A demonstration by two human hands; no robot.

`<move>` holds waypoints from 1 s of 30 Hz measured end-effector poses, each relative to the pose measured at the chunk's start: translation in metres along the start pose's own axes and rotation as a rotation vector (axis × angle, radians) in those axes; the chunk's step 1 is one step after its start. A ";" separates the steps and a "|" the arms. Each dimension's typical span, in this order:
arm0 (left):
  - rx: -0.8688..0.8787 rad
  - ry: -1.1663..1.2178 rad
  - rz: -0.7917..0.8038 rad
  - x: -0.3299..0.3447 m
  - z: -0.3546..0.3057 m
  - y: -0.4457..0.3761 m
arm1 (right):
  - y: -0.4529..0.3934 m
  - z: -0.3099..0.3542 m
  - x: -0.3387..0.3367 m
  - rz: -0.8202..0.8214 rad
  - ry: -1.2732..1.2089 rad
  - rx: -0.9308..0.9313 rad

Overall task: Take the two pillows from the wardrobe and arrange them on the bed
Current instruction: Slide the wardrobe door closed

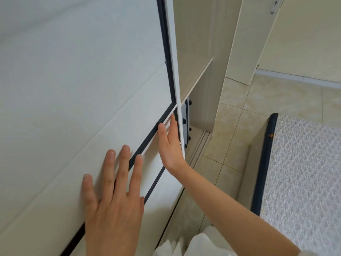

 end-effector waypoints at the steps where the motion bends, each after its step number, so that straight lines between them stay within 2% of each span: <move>1: -0.014 -0.069 -0.009 0.002 0.002 -0.002 | -0.001 0.002 0.001 -0.010 -0.003 -0.001; 4: -0.044 -0.265 -0.031 0.012 0.003 -0.011 | -0.006 0.007 0.005 -0.035 0.000 -0.009; 6: -0.051 -0.305 -0.056 0.018 0.001 -0.015 | -0.009 0.011 0.008 -0.057 0.009 -0.026; 11: -0.040 -0.305 -0.125 0.021 -0.005 -0.028 | -0.019 0.017 0.006 -0.134 0.010 -0.066; 22: -0.037 -0.385 -0.205 0.023 -0.043 -0.084 | -0.071 0.012 -0.042 -0.116 0.032 -0.086; 30: -0.048 -0.363 -0.181 0.020 -0.086 -0.158 | -0.131 0.016 -0.096 -0.112 0.015 -0.062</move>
Point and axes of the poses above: each hand's wrist, its own y-axis away from the middle knuckle, its own x-axis out of the palm, z = x × y, the point moved 5 cm from there along -y, towards the middle knuckle, and after that the axes turned 9 degrees about z, right-handed, at the moved point
